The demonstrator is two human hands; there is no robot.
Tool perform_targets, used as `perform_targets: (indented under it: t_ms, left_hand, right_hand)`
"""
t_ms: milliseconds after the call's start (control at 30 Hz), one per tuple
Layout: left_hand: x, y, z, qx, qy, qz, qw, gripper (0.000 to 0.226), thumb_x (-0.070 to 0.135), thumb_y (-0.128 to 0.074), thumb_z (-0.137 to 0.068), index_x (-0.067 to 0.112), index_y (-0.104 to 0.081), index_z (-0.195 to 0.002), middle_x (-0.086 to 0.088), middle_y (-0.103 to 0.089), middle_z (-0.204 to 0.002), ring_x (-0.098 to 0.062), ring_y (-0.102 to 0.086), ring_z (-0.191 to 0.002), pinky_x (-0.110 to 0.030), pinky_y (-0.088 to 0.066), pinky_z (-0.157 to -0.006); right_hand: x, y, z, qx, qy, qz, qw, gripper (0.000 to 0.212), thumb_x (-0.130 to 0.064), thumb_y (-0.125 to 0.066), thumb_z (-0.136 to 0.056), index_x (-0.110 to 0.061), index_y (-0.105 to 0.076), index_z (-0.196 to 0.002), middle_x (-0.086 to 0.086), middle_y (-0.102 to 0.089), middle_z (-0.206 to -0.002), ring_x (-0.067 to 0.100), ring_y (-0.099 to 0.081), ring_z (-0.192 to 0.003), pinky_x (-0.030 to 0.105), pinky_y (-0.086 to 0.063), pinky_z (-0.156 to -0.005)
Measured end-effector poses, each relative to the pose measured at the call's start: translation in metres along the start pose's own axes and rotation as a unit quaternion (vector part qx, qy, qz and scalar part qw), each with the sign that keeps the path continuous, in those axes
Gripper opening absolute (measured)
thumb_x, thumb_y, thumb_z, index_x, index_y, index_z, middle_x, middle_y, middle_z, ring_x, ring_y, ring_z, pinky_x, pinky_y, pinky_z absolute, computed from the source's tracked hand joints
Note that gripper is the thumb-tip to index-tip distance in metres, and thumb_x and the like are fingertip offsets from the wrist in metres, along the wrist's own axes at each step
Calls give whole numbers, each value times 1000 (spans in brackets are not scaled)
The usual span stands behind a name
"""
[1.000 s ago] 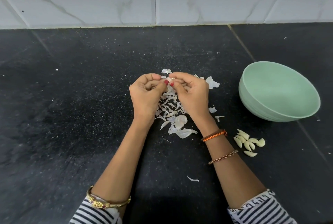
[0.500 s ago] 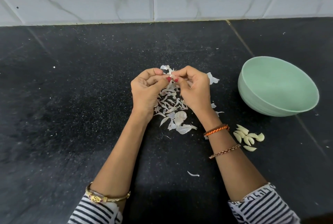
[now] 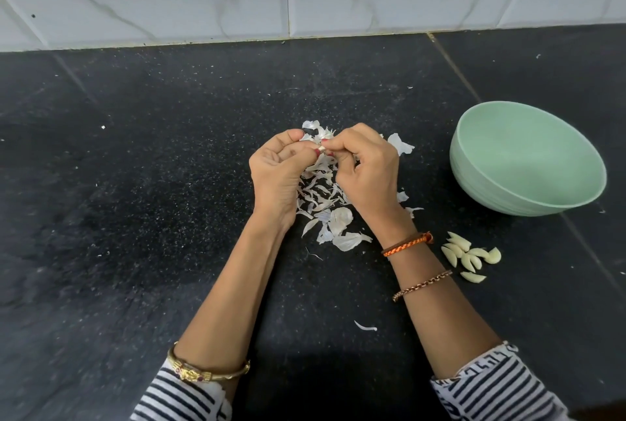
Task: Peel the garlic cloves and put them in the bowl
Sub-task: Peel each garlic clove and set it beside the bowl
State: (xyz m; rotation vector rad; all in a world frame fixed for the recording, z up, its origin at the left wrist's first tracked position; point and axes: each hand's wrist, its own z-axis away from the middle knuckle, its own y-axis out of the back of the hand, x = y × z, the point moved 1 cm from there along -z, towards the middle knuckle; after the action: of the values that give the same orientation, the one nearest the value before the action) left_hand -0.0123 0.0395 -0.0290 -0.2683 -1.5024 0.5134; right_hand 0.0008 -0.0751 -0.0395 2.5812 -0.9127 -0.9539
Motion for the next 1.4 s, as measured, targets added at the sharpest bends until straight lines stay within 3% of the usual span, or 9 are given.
perform_targets:
  t_ms: [367, 533, 833, 900, 1000, 1133, 1200, 1300, 1400]
  left_hand:
    - [2, -5, 4, 34, 55, 40, 997, 24, -14, -58, -80, 9, -60, -84, 3, -63, -56, -3, -50, -45, -15, -44, -50]
    - [3, 1, 3, 12, -57, -56, 997, 31, -20, -56, -78, 7, -58, -93, 6, -63, -54, -3, -57, -50, -16, -50, -59]
    - [-1, -1, 5, -31, -200, -181, 962, 42, 16, -69, -63, 20, -55, -103, 5, -63, -66, -9, -51, -57, -16, -43, -59]
    - [-1, 1, 4, -19, -194, -168, 966, 46, 5, -71, -66, 18, -52, -107, 6, -64, -65, -7, -53, -56, -18, -44, -59]
    - [-2, 2, 2, 18, -112, -73, 991, 47, -14, -62, -75, 9, -47, -114, 4, -65, -61, -5, -57, -54, -18, -50, -61]
    - [-3, -3, 2, 23, -13, 14, 1000, 51, -16, -53, -82, 9, -39, -123, -8, -52, -68, -4, -46, -48, -16, -44, -57]
    - [-1, -4, 2, 27, -14, 33, 999, 51, -17, -53, -82, 10, -39, -122, -4, -57, -65, -3, -48, -47, -15, -44, -53]
    - [2, -3, 1, 13, -60, 7, 998, 47, -21, -50, -81, 14, -42, -111, 2, -65, -58, -2, -55, -48, -16, -48, -55]
    - [2, 1, -1, -7, -78, -36, 996, 43, -18, -50, -83, 10, -44, -115, 5, -65, -57, -1, -54, -49, -15, -47, -57]
  right_hand:
    - [-9, 0, -1, 21, 9, 55, 998, 17, 12, -56, -74, -2, -63, -65, 6, -49, -60, 14, -41, -55, 17, -24, -51]
    - [-12, 6, -6, -111, -152, -66, 980, 14, 5, -62, -75, -8, -60, -70, -5, -59, -69, 13, -59, -64, 33, -52, -57]
    - [-13, 18, -19, -217, -428, -240, 844, 28, 13, -50, -82, -10, -62, -69, 2, -57, -62, 5, -52, -54, 15, -42, -47]
    - [-12, 14, -16, -182, -376, -231, 879, 26, 10, -58, -82, -11, -61, -69, 0, -59, -67, 3, -55, -57, 15, -46, -52]
    - [-10, 6, -9, -98, -161, -107, 976, 19, 11, -61, -76, -6, -60, -67, 1, -58, -68, 11, -57, -63, 24, -48, -55]
    - [-7, 4, -6, -27, -25, -13, 999, 17, 14, -57, -72, 0, -59, -64, 7, -54, -65, 18, -52, -58, 29, -42, -49]
    - [-8, 7, -9, -61, -86, -84, 991, 17, 13, -59, -76, -2, -60, -67, 2, -56, -67, 8, -54, -60, 21, -45, -51]
    - [-15, 11, -14, -141, -277, -272, 911, 21, 9, -61, -82, -9, -59, -72, 0, -59, -69, 1, -57, -59, 15, -49, -56]
    - [-16, 12, -16, -134, -330, -307, 882, 21, 8, -59, -84, -10, -60, -75, 0, -60, -66, 2, -57, -57, 14, -47, -54]
